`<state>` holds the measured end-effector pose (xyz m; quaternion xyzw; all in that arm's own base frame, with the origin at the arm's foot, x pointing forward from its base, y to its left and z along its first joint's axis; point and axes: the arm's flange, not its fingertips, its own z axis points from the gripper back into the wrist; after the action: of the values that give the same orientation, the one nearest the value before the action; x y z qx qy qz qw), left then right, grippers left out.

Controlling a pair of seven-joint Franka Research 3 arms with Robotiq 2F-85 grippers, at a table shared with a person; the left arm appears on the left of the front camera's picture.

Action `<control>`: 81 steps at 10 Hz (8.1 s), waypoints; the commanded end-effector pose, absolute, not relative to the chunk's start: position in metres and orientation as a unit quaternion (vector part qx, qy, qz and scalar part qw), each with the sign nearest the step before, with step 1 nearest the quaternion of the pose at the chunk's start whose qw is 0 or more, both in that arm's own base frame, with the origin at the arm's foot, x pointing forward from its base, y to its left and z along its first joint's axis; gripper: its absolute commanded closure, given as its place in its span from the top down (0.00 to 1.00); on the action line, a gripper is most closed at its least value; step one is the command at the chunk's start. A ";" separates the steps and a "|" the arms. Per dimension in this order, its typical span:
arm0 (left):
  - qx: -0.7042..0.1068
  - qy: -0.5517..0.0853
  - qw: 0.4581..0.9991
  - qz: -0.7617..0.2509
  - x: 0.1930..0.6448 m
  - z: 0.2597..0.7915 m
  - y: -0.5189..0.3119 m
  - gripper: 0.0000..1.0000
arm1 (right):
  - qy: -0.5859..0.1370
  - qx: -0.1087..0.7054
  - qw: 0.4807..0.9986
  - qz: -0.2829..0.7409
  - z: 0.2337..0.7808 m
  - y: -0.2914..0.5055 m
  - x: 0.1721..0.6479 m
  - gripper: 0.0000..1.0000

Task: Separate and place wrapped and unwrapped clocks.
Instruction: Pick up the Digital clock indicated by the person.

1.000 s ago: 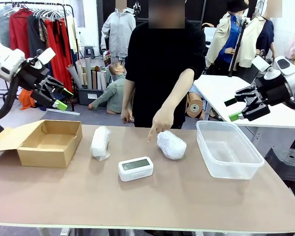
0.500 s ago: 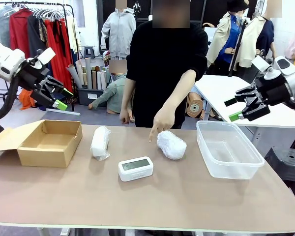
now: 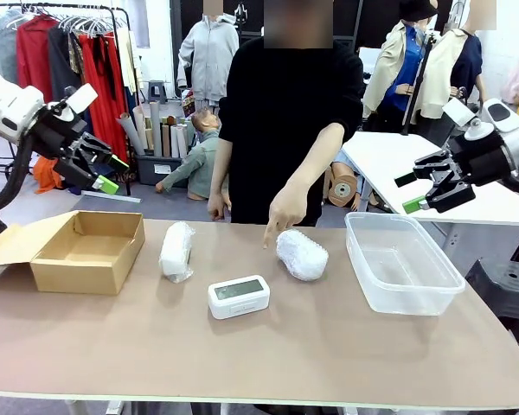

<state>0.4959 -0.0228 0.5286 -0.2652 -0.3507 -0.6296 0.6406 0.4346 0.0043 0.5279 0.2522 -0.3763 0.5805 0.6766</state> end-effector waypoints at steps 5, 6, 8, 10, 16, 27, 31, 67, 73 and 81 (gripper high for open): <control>-0.265 -0.351 0.640 -0.630 0.496 0.529 -0.023 1.00 | -0.379 0.253 0.674 0.581 0.529 0.006 0.434 1.00; -0.265 -0.351 0.640 -0.630 0.496 0.529 -0.023 1.00 | -0.379 0.253 0.674 0.581 0.529 0.006 0.434 1.00; -0.265 -0.351 0.640 -0.630 0.496 0.529 -0.023 1.00 | -0.379 0.253 0.674 0.581 0.529 0.006 0.434 1.00; -0.265 -0.351 0.640 -0.630 0.496 0.529 -0.023 1.00 | -0.379 0.253 0.674 0.581 0.529 0.006 0.434 1.00; -0.265 -0.351 0.640 -0.630 0.496 0.529 -0.023 1.00 | -0.367 0.266 0.678 0.579 0.532 0.033 0.438 1.00; -0.265 -0.351 0.640 -0.630 0.496 0.529 -0.023 1.00 | -0.139 0.133 0.685 0.703 0.527 0.237 0.465 1.00; -0.265 -0.351 0.640 -0.630 0.496 0.529 -0.023 1.00 | -0.117 0.059 0.681 0.720 0.487 0.284 0.466 1.00; -0.265 -0.351 0.640 -0.630 0.496 0.529 -0.023 1.00 | -0.063 0.019 0.583 0.810 0.335 0.407 0.497 1.00; -0.265 -0.351 0.640 -0.630 0.496 0.529 -0.023 1.00 | -0.050 0.033 0.580 0.812 0.319 0.409 0.497 1.00; -0.265 -0.351 0.640 -0.630 0.496 0.529 -0.023 1.00 | -0.031 0.043 0.571 0.819 0.309 0.406 0.494 0.33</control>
<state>0.4958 -0.0234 0.5283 -0.2654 -0.3503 -0.6299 0.6404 0.4927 0.4039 0.3083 0.0467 -0.0400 0.8181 0.5718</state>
